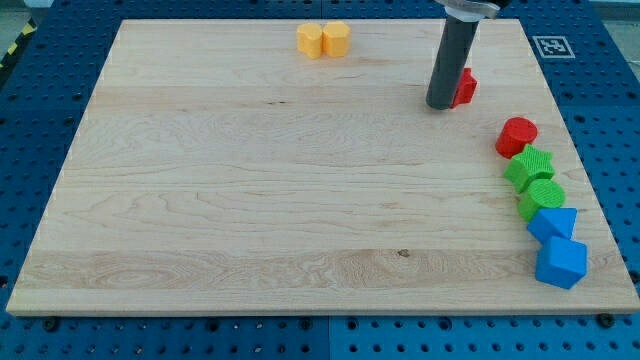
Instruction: Move the red star towards the top left of the red circle
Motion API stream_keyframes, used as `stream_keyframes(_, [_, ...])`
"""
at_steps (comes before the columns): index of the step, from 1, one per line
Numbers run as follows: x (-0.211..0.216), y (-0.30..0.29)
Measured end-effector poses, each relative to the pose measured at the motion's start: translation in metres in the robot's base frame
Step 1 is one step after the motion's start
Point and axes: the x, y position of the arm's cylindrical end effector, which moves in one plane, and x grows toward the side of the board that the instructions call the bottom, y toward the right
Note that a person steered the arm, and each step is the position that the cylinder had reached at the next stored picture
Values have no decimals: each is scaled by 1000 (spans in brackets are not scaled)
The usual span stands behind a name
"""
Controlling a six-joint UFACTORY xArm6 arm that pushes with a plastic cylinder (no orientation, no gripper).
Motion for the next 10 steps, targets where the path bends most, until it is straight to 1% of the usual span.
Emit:
stream_keyframes(1, [-36, -15])
stream_keyframes(2, [-60, -22])
stream_keyframes(3, [-60, 3])
stream_keyframes(6, [-60, 52])
stream_keyframes(7, [-53, 63])
stream_keyframes(8, [-35, 72])
stream_keyframes(10, [-30, 72])
